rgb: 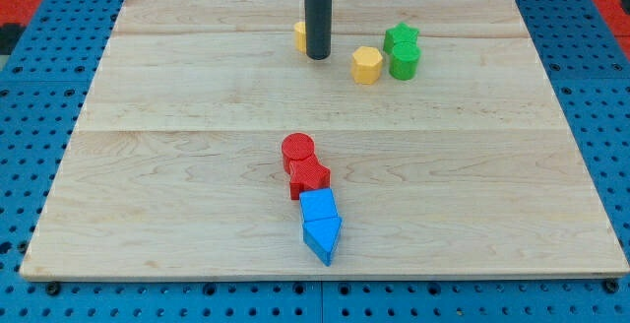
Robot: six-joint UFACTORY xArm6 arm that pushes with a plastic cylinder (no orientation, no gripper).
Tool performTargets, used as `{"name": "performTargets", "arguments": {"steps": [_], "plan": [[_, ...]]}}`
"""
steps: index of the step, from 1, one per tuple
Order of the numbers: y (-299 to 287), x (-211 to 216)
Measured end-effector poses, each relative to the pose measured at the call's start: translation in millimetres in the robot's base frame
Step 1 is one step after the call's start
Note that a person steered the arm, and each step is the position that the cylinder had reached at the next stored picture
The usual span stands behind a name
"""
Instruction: Push yellow heart towards green star
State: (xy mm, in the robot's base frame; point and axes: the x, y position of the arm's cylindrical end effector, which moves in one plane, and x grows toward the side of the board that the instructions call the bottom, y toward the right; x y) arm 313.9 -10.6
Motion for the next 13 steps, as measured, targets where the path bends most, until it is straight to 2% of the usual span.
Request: {"name": "performTargets", "arguments": {"steps": [1,2,3,7,8,9,11,13], "plan": [[-78.0,-2.5],[-96.0,-26.3],[-48.7,-47.9],[58.1,-41.7],[45.4,-60.0],[6.8,-62.0],[-23.8,-24.9],[45.4,-22.0]]}}
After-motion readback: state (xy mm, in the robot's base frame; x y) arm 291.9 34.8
